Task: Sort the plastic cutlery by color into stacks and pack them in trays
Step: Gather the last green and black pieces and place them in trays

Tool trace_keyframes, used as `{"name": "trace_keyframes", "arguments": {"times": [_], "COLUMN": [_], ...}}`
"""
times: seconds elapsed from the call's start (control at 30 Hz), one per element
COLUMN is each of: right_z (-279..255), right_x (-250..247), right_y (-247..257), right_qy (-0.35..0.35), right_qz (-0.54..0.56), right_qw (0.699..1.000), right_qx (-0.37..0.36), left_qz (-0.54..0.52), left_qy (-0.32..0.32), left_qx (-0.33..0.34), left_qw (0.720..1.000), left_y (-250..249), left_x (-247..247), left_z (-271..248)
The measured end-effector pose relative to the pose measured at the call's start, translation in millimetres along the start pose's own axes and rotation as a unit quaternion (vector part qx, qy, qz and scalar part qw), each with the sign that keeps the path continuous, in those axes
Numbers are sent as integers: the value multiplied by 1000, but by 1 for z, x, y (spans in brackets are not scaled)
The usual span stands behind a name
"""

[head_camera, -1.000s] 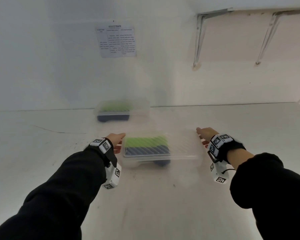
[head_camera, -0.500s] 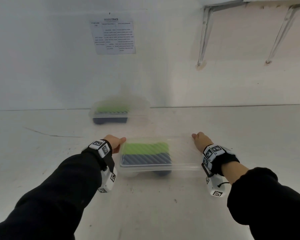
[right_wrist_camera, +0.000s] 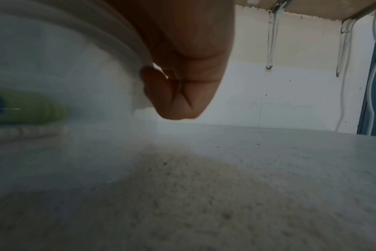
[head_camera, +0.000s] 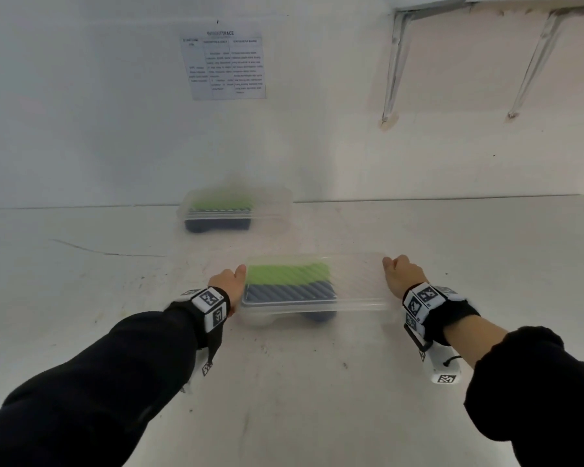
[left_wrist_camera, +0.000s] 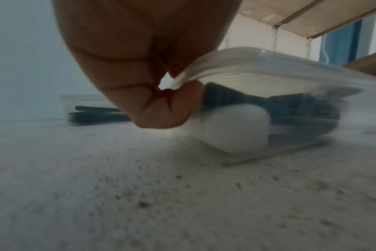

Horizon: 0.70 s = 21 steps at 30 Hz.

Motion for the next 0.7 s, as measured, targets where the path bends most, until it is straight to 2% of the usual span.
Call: {"name": "trace_keyframes", "arguments": {"times": [0.2,0.3,0.43,0.57,0.63,0.7], "right_z": [-11,-13,-19,-18,-18,-19], "right_x": [4,6,1,-3,-2,-1], "right_y": [-2,-3,0,1,6,9], "right_qy": [-30,-31,-43,-52,-31,-4], "right_qz": [41,48,44,42,43,42], "right_qw": [999,998,998,998,997,997], "right_qx": [9,3,7,-15,-47,-63], "left_qz": [100,97,60,-69,-94,-77], "left_qy": [-36,-46,-70,-121,-92,-34], "left_qx": [13,9,5,6,8,18], "left_qw": [994,994,996,990,991,996], "left_y": [0,-1,-2,-3,-6,-10], "left_x": [7,6,5,0,1,10], "left_z": [-9,-10,-13,-17,-17,-21]}}
Point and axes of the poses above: each hand's wrist, its own z-axis towards the middle knuckle, its own x-axis out of the palm, y = z × x, the point moved 6 cm from there along z, towards the middle knuckle, and after that the axes turned 1 degree about -z, right-handed, at the moved point
